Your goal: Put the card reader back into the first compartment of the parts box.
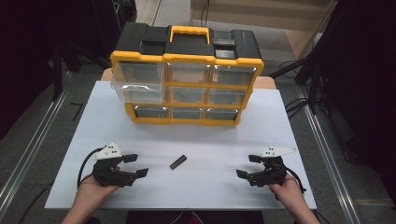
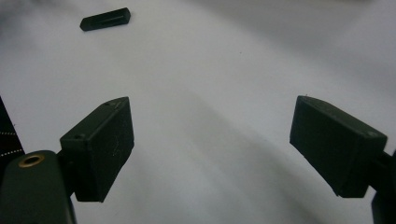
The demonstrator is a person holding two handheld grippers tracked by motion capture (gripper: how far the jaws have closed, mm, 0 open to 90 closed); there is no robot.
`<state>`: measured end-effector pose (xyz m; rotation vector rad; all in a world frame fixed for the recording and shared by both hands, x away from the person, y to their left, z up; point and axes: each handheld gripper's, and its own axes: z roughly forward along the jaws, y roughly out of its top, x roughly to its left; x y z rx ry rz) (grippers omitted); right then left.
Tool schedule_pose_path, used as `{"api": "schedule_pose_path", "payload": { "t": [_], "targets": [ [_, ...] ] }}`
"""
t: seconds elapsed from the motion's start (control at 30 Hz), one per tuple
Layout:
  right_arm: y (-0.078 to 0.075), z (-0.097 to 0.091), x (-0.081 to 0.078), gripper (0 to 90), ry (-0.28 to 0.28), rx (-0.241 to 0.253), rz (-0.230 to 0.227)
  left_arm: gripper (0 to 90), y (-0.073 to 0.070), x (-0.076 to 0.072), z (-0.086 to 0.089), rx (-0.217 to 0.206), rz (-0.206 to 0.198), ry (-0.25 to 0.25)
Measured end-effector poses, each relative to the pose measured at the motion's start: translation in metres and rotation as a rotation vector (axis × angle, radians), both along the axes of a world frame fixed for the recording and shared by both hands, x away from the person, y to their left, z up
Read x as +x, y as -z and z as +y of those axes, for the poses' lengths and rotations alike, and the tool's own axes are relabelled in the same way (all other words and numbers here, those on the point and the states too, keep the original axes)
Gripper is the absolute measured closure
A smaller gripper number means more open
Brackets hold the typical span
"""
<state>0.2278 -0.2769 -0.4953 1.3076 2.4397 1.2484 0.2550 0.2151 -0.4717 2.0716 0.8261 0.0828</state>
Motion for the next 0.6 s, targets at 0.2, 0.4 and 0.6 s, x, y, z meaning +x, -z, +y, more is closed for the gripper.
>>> {"api": "schedule_pose_path", "payload": {
  "t": [0.2,0.4,0.6],
  "targets": [
    [0.000,0.000,0.000,12.1,-0.005,0.002,0.000,27.4,0.001,0.000,-0.001,0.001,0.003,0.000],
    [0.000,0.000,0.000,12.1,-0.005,0.007,0.001,27.3,0.000,0.001,-0.002,0.011,0.008,0.011],
    [0.000,0.001,0.000,12.2,-0.004,0.009,-0.001,27.4,-0.003,0.003,-0.011,0.002,0.001,0.042]
  ]
}}
